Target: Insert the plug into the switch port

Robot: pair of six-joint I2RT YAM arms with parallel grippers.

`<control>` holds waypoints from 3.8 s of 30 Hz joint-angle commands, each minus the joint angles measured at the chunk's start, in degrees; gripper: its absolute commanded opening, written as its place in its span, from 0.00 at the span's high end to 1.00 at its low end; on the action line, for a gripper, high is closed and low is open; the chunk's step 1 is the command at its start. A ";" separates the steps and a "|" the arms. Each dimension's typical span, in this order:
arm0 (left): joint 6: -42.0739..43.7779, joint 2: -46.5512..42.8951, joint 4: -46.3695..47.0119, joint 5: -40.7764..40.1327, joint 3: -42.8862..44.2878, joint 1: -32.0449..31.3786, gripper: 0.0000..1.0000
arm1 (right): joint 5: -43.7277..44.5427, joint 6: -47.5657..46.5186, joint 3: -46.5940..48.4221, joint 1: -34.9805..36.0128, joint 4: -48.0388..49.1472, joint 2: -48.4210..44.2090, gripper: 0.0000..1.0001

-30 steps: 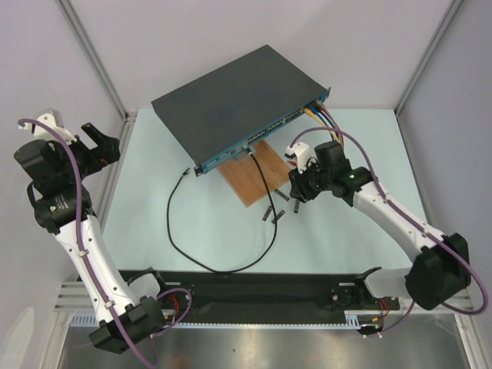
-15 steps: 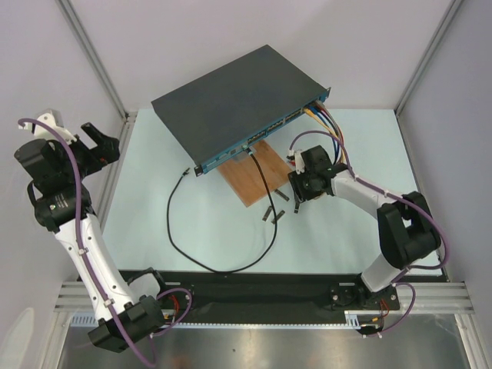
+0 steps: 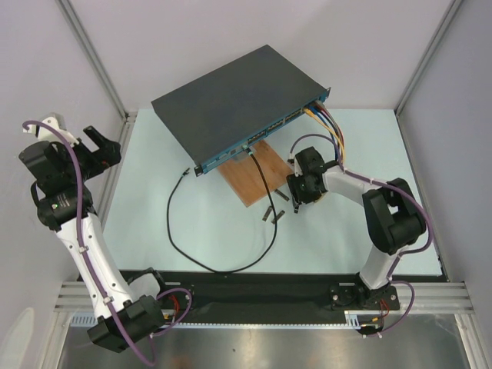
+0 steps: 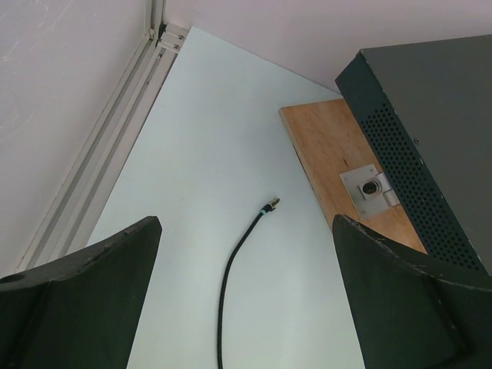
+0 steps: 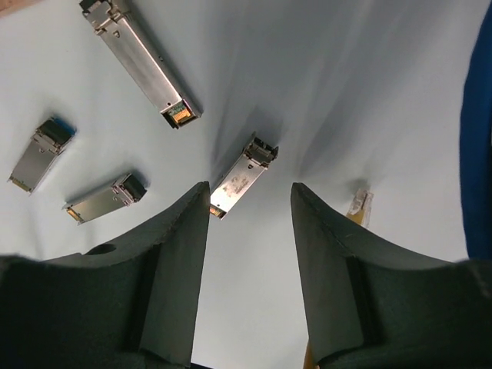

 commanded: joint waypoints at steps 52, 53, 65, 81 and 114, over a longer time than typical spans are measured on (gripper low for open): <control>10.04 10.03 6.31 -20.41 15.10 -66.66 0.07 | -32.18 38.90 11.22 -8.19 33.80 -34.04 1.00; 9.86 12.13 7.28 -21.82 15.62 -70.42 0.07 | -32.00 39.54 11.05 -7.31 34.70 -33.96 1.00; 11.27 18.83 12.03 -32.02 18.44 -86.89 0.17 | -28.31 40.60 7.36 -0.19 37.61 -35.63 1.00; 14.69 21.73 12.30 -39.76 20.47 -88.04 0.56 | -29.01 39.89 5.51 2.63 37.26 -37.91 1.00; 93.62 -9.74 20.21 -27.80 -18.39 -99.36 1.00 | -41.41 -9.15 28.81 1.57 -26.73 -37.74 0.12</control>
